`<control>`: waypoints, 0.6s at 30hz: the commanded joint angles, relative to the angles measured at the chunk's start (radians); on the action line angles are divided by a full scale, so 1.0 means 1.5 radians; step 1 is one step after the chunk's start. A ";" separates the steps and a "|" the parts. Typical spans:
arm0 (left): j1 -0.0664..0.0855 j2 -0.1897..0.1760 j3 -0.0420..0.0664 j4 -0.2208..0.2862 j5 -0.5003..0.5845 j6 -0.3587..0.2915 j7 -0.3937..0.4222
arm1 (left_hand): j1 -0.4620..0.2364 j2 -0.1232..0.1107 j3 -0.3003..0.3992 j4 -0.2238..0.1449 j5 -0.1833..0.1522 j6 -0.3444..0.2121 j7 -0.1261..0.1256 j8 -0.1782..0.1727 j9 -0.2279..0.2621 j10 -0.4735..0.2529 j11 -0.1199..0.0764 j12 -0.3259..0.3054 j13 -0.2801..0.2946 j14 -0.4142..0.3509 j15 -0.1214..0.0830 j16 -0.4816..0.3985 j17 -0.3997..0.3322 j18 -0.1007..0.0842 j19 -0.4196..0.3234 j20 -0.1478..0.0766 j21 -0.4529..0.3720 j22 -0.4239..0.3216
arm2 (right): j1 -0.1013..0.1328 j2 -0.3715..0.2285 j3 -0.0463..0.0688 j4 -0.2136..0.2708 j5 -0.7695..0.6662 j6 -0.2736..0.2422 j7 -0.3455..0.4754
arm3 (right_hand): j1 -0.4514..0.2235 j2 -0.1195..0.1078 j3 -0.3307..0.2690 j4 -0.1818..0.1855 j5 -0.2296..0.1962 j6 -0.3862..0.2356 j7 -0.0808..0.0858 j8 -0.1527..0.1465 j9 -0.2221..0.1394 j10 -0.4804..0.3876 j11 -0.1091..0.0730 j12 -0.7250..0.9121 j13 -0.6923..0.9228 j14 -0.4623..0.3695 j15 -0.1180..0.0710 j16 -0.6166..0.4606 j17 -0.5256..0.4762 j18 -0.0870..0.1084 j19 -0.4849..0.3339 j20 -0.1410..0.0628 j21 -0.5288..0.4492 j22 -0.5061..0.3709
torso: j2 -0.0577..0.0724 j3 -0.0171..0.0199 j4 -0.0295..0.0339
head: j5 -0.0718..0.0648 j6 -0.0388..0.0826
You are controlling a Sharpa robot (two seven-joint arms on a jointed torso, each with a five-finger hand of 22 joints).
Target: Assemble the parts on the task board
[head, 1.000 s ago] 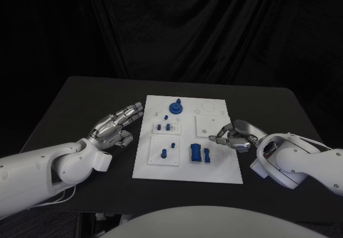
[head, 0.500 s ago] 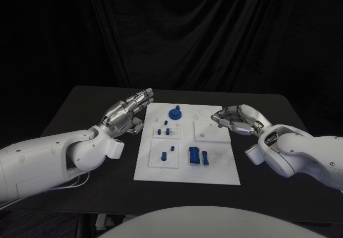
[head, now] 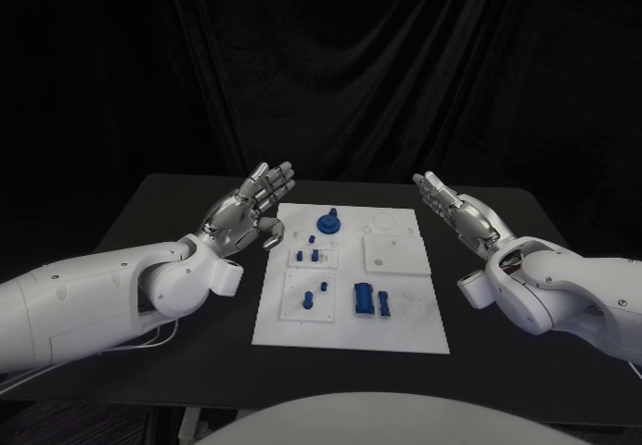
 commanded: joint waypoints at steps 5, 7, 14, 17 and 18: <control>-0.008 0.019 0.025 0.005 -0.007 -0.135 -0.018 | -0.260 -0.053 0.081 -0.046 -0.091 -0.052 -0.013 -0.013 -0.006 -0.003 -0.015 -0.035 -0.004 0.000 -0.021 -0.002 -0.001 -0.009 -0.316 -0.043 -0.321 -0.303 | -0.027 0.056 0.050 -0.039 0.132 -0.066 0.058 | -0.144 -0.001 0.000 -0.005 -0.017 -0.062 -0.001 -0.003 -0.004 -0.001 -0.004 -0.026 -0.008 -0.001 -0.004 -0.017 -0.001 -0.005 0.000 -0.005 -0.002 -0.008 | 0.003 0.0116 -0.0084 | -0.006 0.060; -0.012 0.026 0.034 0.006 -0.010 -0.176 -0.025 | -0.287 -0.058 0.081 -0.053 -0.101 -0.056 -0.013 -0.013 -0.006 -0.003 -0.015 -0.082 -0.004 0.000 -0.021 -0.002 -0.001 -0.009 -0.348 -0.043 -0.353 -0.334 | -0.036 0.077 0.069 -0.053 0.173 -0.085 0.076 | -0.144 -0.001 0.000 -0.005 -0.017 -0.062 -0.001 -0.003 -0.004 -0.001 -0.004 -0.026 -0.008 -0.001 -0.004 -0.017 -0.001 -0.005 0.000 -0.005 -0.002 -0.008 | 0.004 0.0153 -0.0110 | -0.008 0.081; -0.024 0.050 0.069 0.010 -0.018 -0.332 -0.050 | -0.369 -0.075 0.081 -0.109 -0.130 -0.071 -0.013 -0.013 -0.006 -0.003 -0.015 -0.082 -0.004 0.000 -0.021 -0.002 -0.001 -0.009 -0.448 -0.043 -0.455 -0.431 | -0.062 0.137 0.124 -0.093 0.287 -0.138 0.126 | -0.144 -0.001 0.000 -0.005 -0.017 -0.062 -0.001 -0.003 -0.004 -0.001 -0.004 -0.026 -0.008 -0.001 -0.004 -0.017 -0.001 -0.005 0.000 -0.005 -0.002 -0.008 | 0.006 0.0263 -0.0190 | -0.015 0.142; -0.030 0.061 0.086 0.012 -0.022 -0.404 -0.061 | -0.398 -0.124 0.081 -0.109 -0.140 -0.120 -0.013 -0.013 -0.006 -0.003 -0.015 -0.082 -0.004 0.000 -0.021 -0.002 -0.001 -0.009 -0.484 -0.043 -0.492 -0.465 | -0.069 0.152 0.138 -0.103 0.316 -0.151 0.138 | -0.144 -0.001 0.000 -0.005 -0.017 -0.062 -0.001 -0.003 -0.004 -0.001 -0.004 -0.026 -0.008 -0.001 -0.004 -0.017 -0.001 -0.005 0.000 -0.005 -0.002 -0.008 | 0.006 0.0292 -0.0211 | -0.016 0.158; -0.031 0.064 0.090 0.012 -0.023 -0.424 -0.065 | -0.406 -0.124 0.081 -0.109 -0.143 -0.120 -0.013 -0.013 -0.006 -0.003 -0.015 -0.082 -0.004 0.000 -0.021 -0.002 -0.001 -0.009 -0.494 -0.043 -0.502 -0.474 | -0.070 0.154 0.140 -0.105 0.321 -0.154 0.141 | -0.144 -0.001 0.000 -0.005 -0.017 -0.062 -0.001 -0.003 -0.004 -0.001 -0.004 -0.026 -0.008 -0.001 -0.004 -0.017 -0.001 -0.005 0.000 -0.005 -0.002 -0.008 | 0.007 0.0298 -0.0215 | -0.017 0.161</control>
